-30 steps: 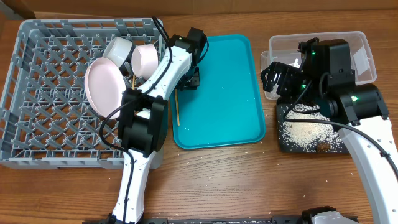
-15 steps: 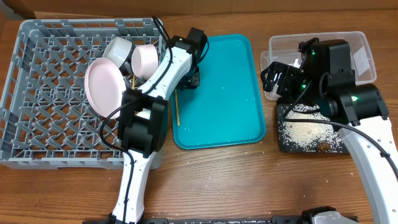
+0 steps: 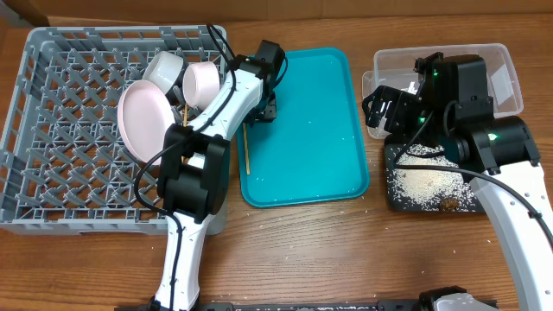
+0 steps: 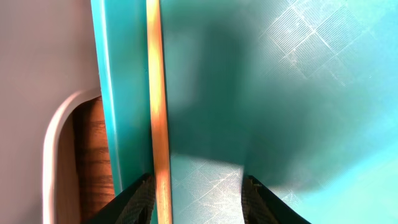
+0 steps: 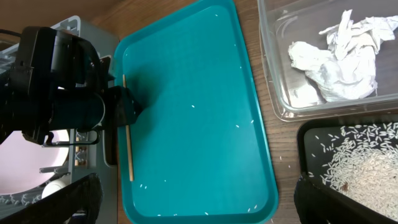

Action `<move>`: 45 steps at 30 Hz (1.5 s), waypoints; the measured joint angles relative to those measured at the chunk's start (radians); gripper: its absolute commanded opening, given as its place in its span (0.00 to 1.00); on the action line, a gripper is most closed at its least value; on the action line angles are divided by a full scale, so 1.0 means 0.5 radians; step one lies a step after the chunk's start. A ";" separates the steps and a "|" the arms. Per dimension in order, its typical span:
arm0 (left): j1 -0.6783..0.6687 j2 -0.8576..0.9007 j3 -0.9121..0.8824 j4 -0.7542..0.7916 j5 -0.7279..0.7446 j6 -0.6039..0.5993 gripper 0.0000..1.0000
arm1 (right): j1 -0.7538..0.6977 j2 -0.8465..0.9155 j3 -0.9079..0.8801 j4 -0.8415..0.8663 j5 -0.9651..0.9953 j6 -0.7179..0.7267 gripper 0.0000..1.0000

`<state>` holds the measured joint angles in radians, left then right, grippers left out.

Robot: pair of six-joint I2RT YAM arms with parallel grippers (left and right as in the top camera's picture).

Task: Sort waste into correct bins and load items into the dishwasher

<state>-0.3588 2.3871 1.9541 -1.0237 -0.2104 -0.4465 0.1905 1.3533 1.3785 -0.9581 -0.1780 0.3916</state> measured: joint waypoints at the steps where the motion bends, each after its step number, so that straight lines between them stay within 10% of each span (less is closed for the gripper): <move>1: 0.002 -0.005 -0.008 0.006 0.002 0.000 0.47 | 0.000 0.000 0.000 0.000 0.000 0.000 1.00; 45: 0.027 -0.062 -0.128 0.092 0.294 0.001 0.76 | 0.000 0.000 0.000 0.000 0.000 0.000 1.00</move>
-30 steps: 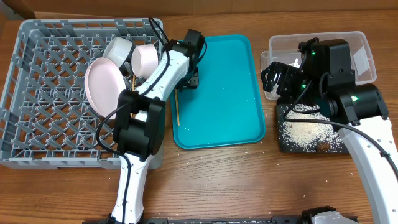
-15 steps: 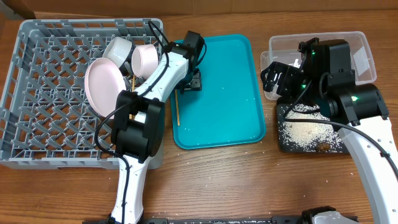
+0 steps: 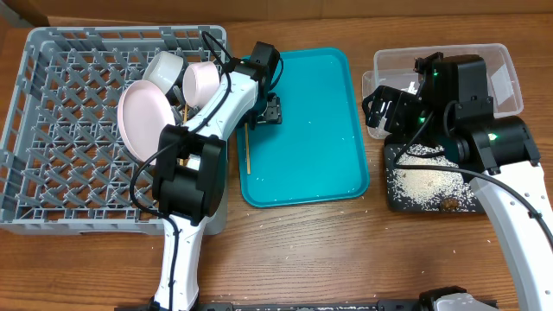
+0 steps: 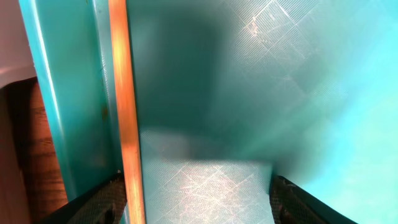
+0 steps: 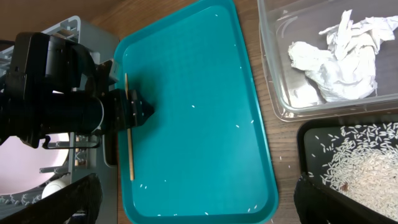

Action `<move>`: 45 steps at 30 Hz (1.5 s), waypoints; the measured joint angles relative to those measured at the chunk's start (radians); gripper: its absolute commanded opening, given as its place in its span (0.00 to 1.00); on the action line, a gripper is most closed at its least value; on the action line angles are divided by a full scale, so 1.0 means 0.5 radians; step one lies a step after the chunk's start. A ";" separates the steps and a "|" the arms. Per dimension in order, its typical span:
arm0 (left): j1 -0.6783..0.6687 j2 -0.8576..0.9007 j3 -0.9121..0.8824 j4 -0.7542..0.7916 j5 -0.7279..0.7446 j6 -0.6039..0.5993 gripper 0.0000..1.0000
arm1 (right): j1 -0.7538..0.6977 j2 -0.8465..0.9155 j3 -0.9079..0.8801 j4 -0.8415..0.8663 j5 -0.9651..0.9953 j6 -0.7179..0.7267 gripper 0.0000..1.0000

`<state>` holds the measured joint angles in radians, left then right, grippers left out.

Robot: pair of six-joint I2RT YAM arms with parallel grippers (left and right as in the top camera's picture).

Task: Sort waste into correct bins and load items into the dishwasher

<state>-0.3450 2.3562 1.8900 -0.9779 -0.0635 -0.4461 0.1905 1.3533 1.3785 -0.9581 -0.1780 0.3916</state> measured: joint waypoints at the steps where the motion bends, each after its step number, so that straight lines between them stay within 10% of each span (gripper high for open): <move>1: 0.000 0.000 0.000 0.002 0.001 0.000 0.76 | 0.000 0.000 0.000 -0.001 -0.001 0.001 1.00; 10: -0.002 0.000 -0.008 0.095 -0.005 0.038 0.70 | 0.000 0.000 0.000 0.000 0.000 0.000 1.00; 18: -0.004 0.004 -0.011 0.188 -0.029 0.072 0.04 | 0.000 0.000 0.000 -0.001 0.000 0.001 1.00; 26: -0.004 0.014 0.040 0.092 -0.025 0.091 0.04 | 0.000 0.000 0.000 0.000 0.000 0.000 1.00; 45: 0.330 -0.387 1.141 -1.416 0.011 0.525 0.04 | 0.000 0.000 0.000 -0.002 -0.001 0.001 1.00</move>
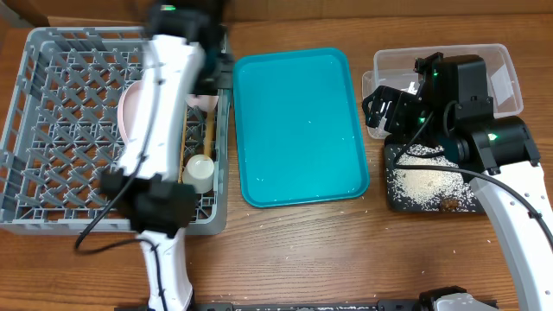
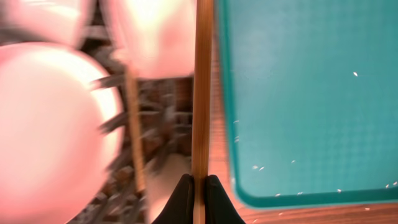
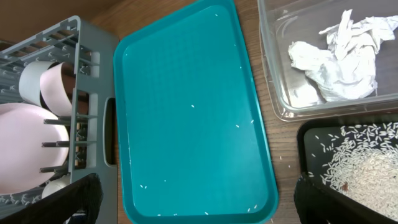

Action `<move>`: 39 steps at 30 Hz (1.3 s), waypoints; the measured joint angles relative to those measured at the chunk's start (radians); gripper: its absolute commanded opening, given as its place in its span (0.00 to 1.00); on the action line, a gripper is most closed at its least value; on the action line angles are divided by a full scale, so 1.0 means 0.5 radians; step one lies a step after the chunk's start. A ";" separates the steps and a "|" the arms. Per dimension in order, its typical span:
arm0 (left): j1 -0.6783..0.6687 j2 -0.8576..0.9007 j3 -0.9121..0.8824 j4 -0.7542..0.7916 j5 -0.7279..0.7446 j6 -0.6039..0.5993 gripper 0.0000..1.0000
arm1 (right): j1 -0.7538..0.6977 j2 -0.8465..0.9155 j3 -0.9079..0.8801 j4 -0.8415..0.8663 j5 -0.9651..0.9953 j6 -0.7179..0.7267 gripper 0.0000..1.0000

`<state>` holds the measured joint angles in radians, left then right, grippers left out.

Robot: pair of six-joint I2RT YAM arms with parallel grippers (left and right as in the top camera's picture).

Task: Sort waste into correct bins and load items into the dishwasher

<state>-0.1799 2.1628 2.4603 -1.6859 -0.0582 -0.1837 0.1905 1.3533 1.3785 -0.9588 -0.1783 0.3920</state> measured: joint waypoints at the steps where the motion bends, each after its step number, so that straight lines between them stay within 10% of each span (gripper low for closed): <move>1: 0.041 -0.036 -0.004 0.001 0.004 0.016 0.04 | 0.000 0.000 0.000 0.002 0.001 0.000 1.00; 15: 0.463 -0.043 -0.954 0.584 0.051 0.369 0.07 | 0.000 0.000 0.000 0.001 0.001 0.001 1.00; 23: 0.343 -0.043 -0.990 0.684 0.067 0.488 0.60 | 0.000 0.000 0.000 0.002 0.000 0.000 1.00; 36: 0.301 -0.063 -0.349 0.102 0.082 0.337 0.60 | 0.000 0.000 0.000 0.002 0.000 0.001 1.00; 37: 0.285 -0.089 -0.253 0.062 0.087 0.307 1.00 | 0.000 0.000 0.000 0.001 0.000 0.000 1.00; 39: 0.211 -0.204 -0.071 0.011 0.116 0.256 1.00 | 0.000 0.000 0.000 0.002 0.002 0.000 1.00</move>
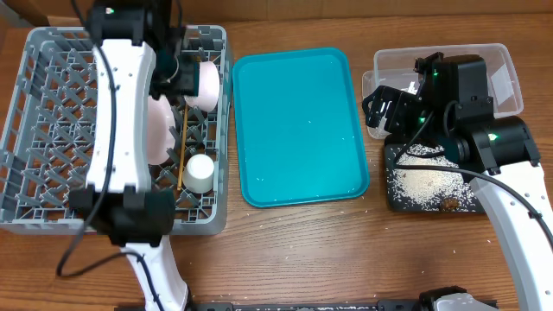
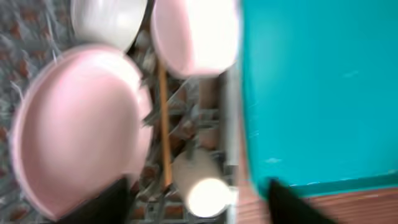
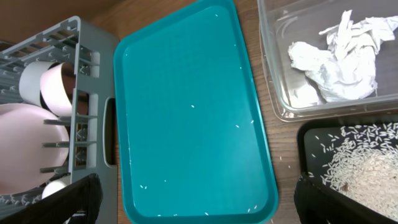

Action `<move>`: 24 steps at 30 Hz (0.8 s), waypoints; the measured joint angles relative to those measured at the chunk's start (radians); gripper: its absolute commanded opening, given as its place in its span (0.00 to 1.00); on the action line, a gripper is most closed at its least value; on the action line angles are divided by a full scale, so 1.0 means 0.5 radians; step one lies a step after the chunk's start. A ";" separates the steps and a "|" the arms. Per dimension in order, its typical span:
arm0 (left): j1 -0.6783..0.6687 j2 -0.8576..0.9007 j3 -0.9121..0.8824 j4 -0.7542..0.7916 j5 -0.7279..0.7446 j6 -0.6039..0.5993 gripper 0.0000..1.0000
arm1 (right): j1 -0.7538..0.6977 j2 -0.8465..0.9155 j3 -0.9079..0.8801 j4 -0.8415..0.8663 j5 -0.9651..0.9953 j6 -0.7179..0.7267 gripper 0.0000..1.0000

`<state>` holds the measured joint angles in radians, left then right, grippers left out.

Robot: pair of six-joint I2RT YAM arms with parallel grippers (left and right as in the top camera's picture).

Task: Sort waste into correct bins and load items into the dishwasher

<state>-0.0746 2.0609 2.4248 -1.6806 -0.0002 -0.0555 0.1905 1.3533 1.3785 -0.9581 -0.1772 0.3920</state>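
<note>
A wooden chopstick (image 1: pixel 181 147) lies lengthwise in the grey dish rack (image 1: pixel 52 199), between the pink plate (image 1: pixel 154 130) and a white cup (image 1: pixel 200 171). In the blurred left wrist view the chopstick (image 2: pixel 163 124) runs below the pink bowl (image 2: pixel 193 37). My left gripper (image 1: pixel 177 73) hovers over the rack's right part, open and holding nothing (image 2: pixel 199 205). The teal tray (image 1: pixel 298 125) holds only scattered rice grains. Over the gap between tray and bins, my right gripper (image 3: pixel 199 205) is open and empty, fingers (image 3: pixel 62 199) wide apart.
A clear bin (image 1: pixel 510 60) at the back right holds crumpled paper (image 3: pixel 342 56). In front of it a black tray (image 1: pixel 393 194) carries spilled rice. A white bowl (image 2: pixel 109 18) stands at the rack's far side. Bare wooden table lies in front of the tray.
My left gripper, then shut on the chopstick over the rack's right edge, is now open and empty further left over the rack. A chopstick lies in the rack. The right arm is unchanged.
My left gripper stood open over a chopstick at the teal tray's left edge, first narrowly, then wider. Then it was shut on the chopstick above the rack's edge, the tray left bare. Now it is open and the chopstick rests in the rack. The right arm stayed still.
</note>
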 measured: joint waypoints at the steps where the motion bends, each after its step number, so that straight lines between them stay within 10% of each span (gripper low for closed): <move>1: -0.048 -0.064 0.068 0.003 0.016 -0.021 1.00 | 0.000 0.000 0.000 -0.001 -0.002 0.000 1.00; 24: -0.307 -0.520 0.214 -0.008 0.079 -0.081 1.00 | -0.049 -0.112 -0.098 0.359 0.362 -0.221 1.00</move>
<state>-0.2279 1.8011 2.5317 -1.6848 0.0391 -0.0959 0.1661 1.2972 1.3296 -0.7784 0.0040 0.2813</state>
